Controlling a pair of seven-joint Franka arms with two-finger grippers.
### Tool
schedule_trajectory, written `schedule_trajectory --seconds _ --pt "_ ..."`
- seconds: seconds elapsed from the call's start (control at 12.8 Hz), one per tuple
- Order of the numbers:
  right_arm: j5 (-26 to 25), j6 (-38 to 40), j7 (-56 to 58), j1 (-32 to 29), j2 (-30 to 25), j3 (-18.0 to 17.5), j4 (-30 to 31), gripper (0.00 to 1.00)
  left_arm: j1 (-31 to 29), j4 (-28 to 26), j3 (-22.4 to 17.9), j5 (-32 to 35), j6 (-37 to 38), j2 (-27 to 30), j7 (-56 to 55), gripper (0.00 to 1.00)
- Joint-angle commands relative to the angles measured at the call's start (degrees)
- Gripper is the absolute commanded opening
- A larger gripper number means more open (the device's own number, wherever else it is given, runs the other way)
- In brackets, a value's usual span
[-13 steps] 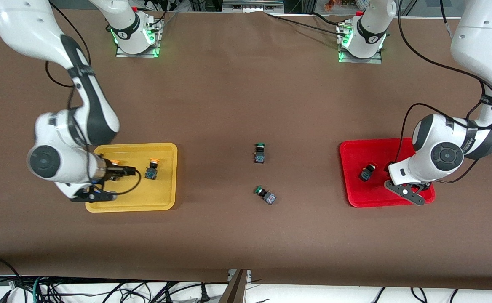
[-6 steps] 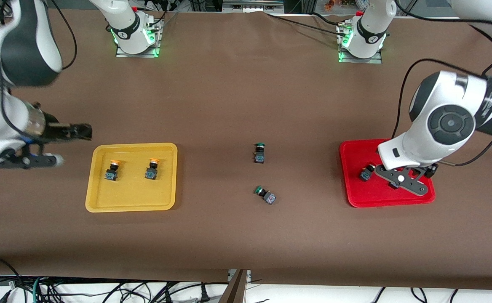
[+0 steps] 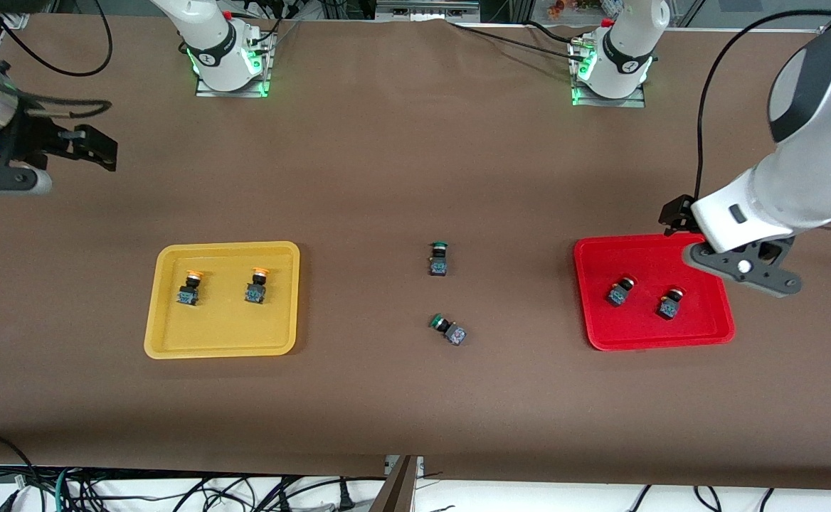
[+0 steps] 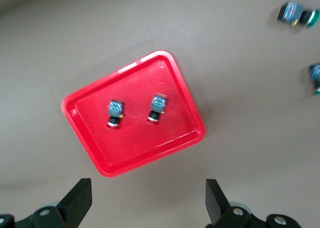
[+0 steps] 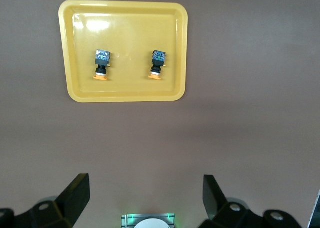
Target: Place red and yellow buttons in trays
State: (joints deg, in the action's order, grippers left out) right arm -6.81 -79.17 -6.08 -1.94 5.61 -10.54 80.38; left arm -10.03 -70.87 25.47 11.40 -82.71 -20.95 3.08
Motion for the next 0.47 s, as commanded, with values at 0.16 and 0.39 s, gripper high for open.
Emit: schedule_trajectory --seconds 0.16,0.39 --pt "5.9 0.1 1.6 -0.7 -2.7 3.6 2.1 1.0 14.7 -24.3 -25.1 -11.5 -12.8 19.8 -3.3 1.0" --pt "5.9 0.2 1.5 -0.6 -2.2 3.9 2.6 1.0 15.1 -27.7 -25.2 -10.8 -14.9 22.3 -3.3 1.0"
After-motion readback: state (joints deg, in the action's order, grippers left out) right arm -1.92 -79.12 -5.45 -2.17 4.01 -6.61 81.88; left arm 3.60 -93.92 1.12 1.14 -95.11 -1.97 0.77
